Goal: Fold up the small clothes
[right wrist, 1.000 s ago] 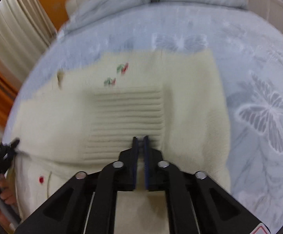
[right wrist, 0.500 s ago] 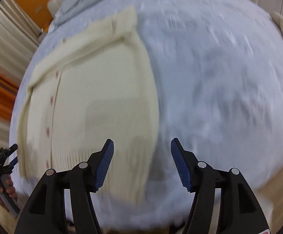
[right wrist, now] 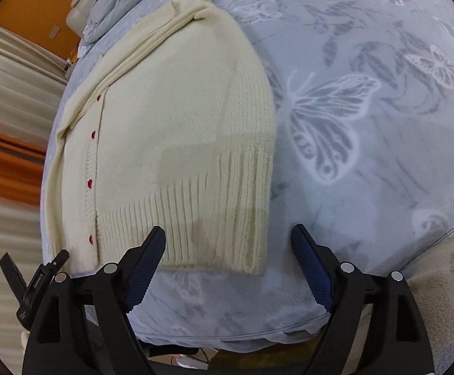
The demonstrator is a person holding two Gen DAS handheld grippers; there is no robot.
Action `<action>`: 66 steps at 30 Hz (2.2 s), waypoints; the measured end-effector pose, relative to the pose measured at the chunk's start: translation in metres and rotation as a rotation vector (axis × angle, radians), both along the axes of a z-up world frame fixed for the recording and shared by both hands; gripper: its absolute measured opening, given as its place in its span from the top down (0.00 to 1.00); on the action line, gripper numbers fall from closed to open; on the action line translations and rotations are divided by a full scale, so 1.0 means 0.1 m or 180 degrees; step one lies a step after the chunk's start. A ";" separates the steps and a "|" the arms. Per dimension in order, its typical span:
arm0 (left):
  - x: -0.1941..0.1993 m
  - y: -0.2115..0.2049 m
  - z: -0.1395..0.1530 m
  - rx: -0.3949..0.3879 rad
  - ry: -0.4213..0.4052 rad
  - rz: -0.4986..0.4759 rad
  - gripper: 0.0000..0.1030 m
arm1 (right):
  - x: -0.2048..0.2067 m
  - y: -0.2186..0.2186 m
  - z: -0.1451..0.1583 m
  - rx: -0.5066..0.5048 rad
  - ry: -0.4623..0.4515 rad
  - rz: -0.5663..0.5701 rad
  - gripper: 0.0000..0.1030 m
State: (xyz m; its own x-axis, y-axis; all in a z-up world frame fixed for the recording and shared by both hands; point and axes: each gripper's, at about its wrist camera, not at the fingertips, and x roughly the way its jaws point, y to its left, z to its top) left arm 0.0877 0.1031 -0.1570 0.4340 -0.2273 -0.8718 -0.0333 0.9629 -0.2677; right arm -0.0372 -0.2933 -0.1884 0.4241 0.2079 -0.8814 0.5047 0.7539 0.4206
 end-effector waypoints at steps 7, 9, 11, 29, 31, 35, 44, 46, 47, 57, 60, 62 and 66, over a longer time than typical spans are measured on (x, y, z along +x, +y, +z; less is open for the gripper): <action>-0.02 0.12 -0.02 -0.0168 0.0014 0.0088 0.61 | 0.06 0.03 0.04 0.0048 -0.0112 -0.0015 0.22; -0.02 0.08 -0.01 -0.0144 -0.0008 0.0063 0.67 | 0.09 0.06 0.05 0.0023 -0.0142 0.0050 0.36; -0.02 0.06 0.00 -0.0123 -0.0007 0.0044 0.69 | 0.14 0.12 0.04 -0.0060 -0.0110 0.0139 0.39; 0.03 -0.08 0.00 0.0017 -0.0020 0.0049 0.67 | 0.24 0.28 0.02 -0.0311 -0.0064 0.0270 0.28; 0.02 -0.07 -0.01 0.0012 -0.0022 0.0067 0.67 | 0.24 0.28 0.02 -0.0308 -0.0070 0.0265 0.27; 0.03 -0.09 0.00 0.0058 -0.0041 0.0081 0.64 | 0.25 0.29 0.02 -0.0330 -0.0069 0.0277 0.26; 0.03 0.00 0.05 -0.0456 -0.0068 0.0199 0.54 | 0.21 0.21 0.02 -0.0103 -0.0173 0.0118 0.26; 0.04 0.04 0.03 -0.0584 -0.0040 0.0294 0.49 | 0.19 0.19 0.01 -0.0039 -0.0197 0.0082 0.26; 0.04 0.04 0.01 -0.0567 -0.0012 0.0312 0.49 | 0.19 0.18 0.01 -0.0025 -0.0202 0.0076 0.26; 0.03 -0.05 0.01 -0.0302 -0.0024 0.0137 0.53 | 0.20 0.23 0.03 -0.0140 -0.0175 0.0126 0.26; 0.03 -0.05 0.00 -0.0278 -0.0027 0.0115 0.38 | 0.20 0.24 0.03 -0.0176 -0.0167 0.0145 0.25; 0.01 -0.07 0.00 -0.0208 -0.0038 0.0142 0.22 | 0.21 0.26 0.03 -0.0232 -0.0149 0.0180 0.24; 0.00 -0.08 -0.03 -0.0062 -0.0077 0.0219 0.16 | 0.22 0.29 0.03 -0.0266 -0.0144 0.0210 0.21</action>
